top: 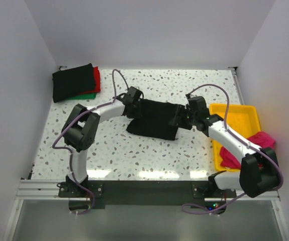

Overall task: Fold and stack the t-shirts
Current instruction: Neatly place the folded tshirt to the corner

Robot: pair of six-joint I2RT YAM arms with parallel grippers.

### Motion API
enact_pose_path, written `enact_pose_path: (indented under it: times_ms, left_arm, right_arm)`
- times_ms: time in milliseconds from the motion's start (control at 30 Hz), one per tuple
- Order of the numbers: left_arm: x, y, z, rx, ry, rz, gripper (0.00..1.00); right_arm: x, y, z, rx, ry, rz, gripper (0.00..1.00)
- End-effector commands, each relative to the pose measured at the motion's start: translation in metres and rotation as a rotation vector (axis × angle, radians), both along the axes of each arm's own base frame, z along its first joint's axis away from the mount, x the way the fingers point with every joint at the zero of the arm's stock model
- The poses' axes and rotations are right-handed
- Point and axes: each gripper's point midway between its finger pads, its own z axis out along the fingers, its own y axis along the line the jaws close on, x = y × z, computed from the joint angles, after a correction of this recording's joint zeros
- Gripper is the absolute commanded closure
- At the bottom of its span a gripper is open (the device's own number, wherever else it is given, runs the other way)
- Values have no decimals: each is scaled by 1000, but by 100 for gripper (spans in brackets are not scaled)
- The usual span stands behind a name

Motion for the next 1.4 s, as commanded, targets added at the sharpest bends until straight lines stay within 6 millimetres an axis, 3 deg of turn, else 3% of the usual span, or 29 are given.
enact_pose_path:
  times_ms: [0, 233, 400, 500, 667, 833, 1133, 1367]
  left_arm:
    - [27, 90, -1, 470, -39, 133, 100]
    - [108, 148, 63, 730, -161, 256, 100]
    - [155, 182, 113, 935, -237, 304, 100]
    - [171, 198, 135, 996, -287, 317, 100]
    - [186, 222, 170, 1059, -345, 351, 100]
    - [202, 233, 210, 1149, -437, 374, 100]
    - [202, 247, 267, 1270, -497, 397, 100]
    - [196, 250, 314, 1256, -582, 446, 100]
  right_arm:
    - [-14, 3, 12, -1, -23, 12, 46]
    - [-24, 2, 22, -25, -38, 55, 46]
    - [-26, 5, 24, -10, -45, 73, 46]
    - [-25, 5, 24, -17, -38, 80, 46]
    - [-22, 7, 26, -20, -42, 89, 46]
    - [-20, 12, 25, -19, -37, 97, 46]
    - [-15, 14, 26, -18, -43, 91, 46]
    - [-16, 16, 29, -18, -47, 94, 47]
